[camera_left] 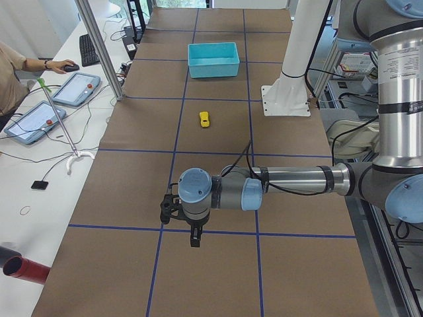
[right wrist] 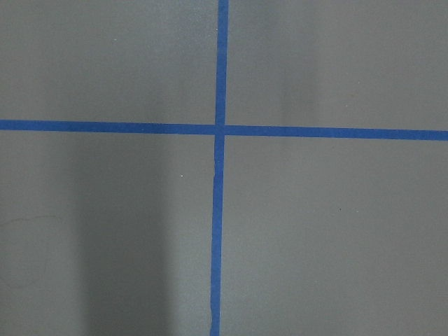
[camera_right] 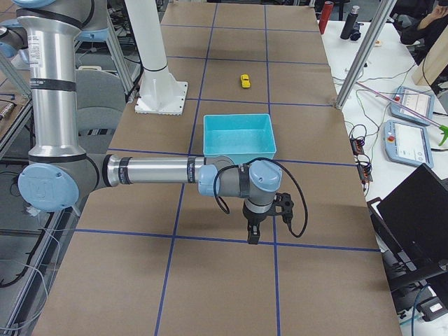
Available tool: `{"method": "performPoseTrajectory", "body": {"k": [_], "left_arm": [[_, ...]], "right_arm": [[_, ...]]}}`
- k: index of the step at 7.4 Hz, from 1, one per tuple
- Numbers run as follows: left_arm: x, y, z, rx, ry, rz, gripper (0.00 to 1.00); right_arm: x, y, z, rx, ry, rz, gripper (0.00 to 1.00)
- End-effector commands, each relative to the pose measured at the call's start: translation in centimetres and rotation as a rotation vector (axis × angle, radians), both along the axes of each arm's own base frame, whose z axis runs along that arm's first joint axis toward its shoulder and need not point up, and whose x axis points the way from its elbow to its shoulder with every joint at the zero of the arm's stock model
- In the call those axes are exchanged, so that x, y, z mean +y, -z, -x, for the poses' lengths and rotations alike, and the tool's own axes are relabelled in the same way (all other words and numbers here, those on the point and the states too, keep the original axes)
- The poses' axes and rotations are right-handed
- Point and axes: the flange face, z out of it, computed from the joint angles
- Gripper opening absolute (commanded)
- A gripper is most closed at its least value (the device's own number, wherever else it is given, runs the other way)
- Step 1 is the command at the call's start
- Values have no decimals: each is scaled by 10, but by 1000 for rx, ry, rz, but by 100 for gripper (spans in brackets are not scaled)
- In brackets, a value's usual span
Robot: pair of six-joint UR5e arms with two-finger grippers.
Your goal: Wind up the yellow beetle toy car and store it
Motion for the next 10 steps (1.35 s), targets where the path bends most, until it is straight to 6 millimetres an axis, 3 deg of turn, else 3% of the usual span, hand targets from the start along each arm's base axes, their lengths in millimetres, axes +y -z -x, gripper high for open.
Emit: {"method": "performPoseTrajectory", "body": {"k": [1, 4, 5, 6, 7, 8, 9, 10], "left_arm": [[2, 2, 1, 0, 5, 1, 100], [-3, 6, 0, 2, 5, -7, 100], [-8, 27, 0, -2, 2, -60, 100], [-21, 76, -11, -4, -25, -179, 100], [-28, 113, -42, 3, -87, -247, 100], [-51, 147, -66, 11, -134, -320, 100], [-68, 172, -100, 18, -197, -368, 100], [-81, 200, -147, 37, -280, -422, 100]], "right_arm": [[0, 0, 0, 0, 1, 1, 100], [0, 0, 0, 0, 1, -2, 100], [0, 0, 0, 0, 1, -2, 100], [0, 0, 0, 0, 1, -2, 100], [0, 0, 0, 0, 1, -2, 100], [-1, 1, 0, 0, 1, -4, 100], [-1, 0, 0, 0, 1, -2, 100], [-3, 3, 0, 1, 1, -7, 100]]}}
